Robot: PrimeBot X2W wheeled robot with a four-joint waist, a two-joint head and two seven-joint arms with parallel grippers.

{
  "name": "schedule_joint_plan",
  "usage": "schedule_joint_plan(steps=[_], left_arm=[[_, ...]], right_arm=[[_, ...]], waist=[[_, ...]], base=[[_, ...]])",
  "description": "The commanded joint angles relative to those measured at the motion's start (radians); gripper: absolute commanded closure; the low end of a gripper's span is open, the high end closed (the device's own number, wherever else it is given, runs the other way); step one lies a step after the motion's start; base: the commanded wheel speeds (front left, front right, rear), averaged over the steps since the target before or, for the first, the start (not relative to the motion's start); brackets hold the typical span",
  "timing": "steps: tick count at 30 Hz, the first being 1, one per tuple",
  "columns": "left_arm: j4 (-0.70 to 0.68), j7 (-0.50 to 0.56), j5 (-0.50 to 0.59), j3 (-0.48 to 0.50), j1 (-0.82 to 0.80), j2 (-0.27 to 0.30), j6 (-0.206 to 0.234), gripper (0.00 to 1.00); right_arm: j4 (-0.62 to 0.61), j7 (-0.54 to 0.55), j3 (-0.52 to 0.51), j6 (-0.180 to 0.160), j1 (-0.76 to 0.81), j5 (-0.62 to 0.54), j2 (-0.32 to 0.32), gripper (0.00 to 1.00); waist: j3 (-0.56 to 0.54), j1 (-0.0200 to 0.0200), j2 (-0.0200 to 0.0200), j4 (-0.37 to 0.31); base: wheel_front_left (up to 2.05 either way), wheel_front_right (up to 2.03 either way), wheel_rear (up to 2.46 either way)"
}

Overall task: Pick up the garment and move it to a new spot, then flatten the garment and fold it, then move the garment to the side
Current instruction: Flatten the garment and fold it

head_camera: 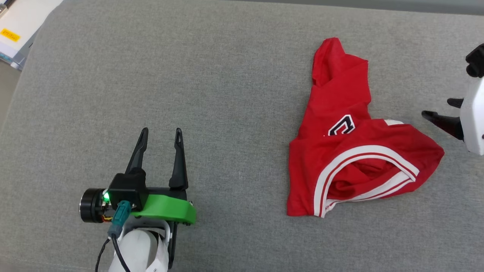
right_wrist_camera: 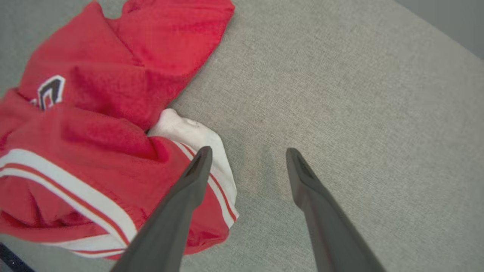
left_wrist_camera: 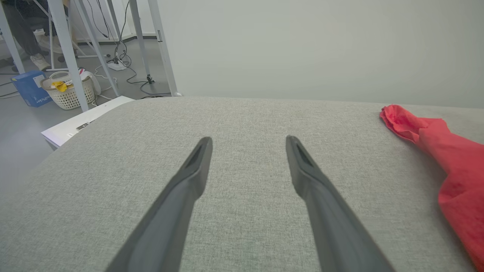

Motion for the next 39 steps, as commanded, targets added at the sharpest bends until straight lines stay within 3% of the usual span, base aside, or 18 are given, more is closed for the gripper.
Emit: schedule_joint_plan(steps=[1, 7, 12, 18, 19, 20, 29, 39], left_arm=[[-0.004, -0.006, -0.010, -0.007, -0.021, -0.004, 0.009, 0.00], [-0.003, -0.006, -0.024, -0.027, -0.045, -0.004, 0.022, 0.00], [0.000, -0.006, -0.031, -0.035, -0.051, -0.004, 0.031, 0.00], [0.006, -0.006, -0.031, -0.032, -0.048, -0.004, 0.037, 0.00], [0.008, -0.006, -0.029, -0.030, -0.047, -0.004, 0.036, 0.00], [0.014, -0.006, -0.024, -0.028, -0.047, -0.004, 0.033, 0.00], [0.030, -0.006, -0.018, -0.017, -0.010, -0.004, 0.030, 0.00], [0.020, -0.006, -0.012, 0.013, 0.048, -0.004, 0.033, 0.00]], right_arm=[[0.015, 0.027, 0.014, -0.001, -0.024, 0.019, 0.003, 0.00], [0.072, 0.093, 0.091, -0.001, -0.020, 0.055, 0.044, 0.00], [0.088, 0.108, 0.224, -0.001, 0.051, 0.057, 0.057, 0.00], [0.096, 0.020, 0.315, -0.001, 0.083, 0.058, 0.069, 0.00], [0.100, 0.001, 0.323, -0.001, 0.077, 0.052, 0.071, 0.12], [0.117, -0.066, 0.341, -0.001, 0.049, 0.041, 0.073, 1.00], [0.121, -0.343, 0.323, -0.001, -0.036, 0.014, 0.042, 1.00], [0.075, -0.574, 0.207, -0.001, 0.046, 0.034, -0.078, 1.00]], waist=[[0.037, 0.0001, 0.0035, 0.025], [0.076, 0.0001, 0.0035, 0.053], [0.081, 0.0001, 0.0035, 0.064], [0.068, 0.0001, 0.0035, 0.054], [0.065, 0.0001, 0.0035, 0.051], [0.048, 0.0001, 0.0035, 0.039], [-0.037, 0.0001, 0.0035, 0.005], [-0.105, 0.0001, 0.0035, -0.047]], base=[[0.00, 0.00, 0.00], [0.00, 0.00, 0.00], [0.00, 0.00, 0.00], [0.00, 0.00, 0.00], [0.00, 0.00, 0.00], [0.00, 0.00, 0.00], [0.00, 0.00, 0.00], [0.00, 0.00, 0.00]])
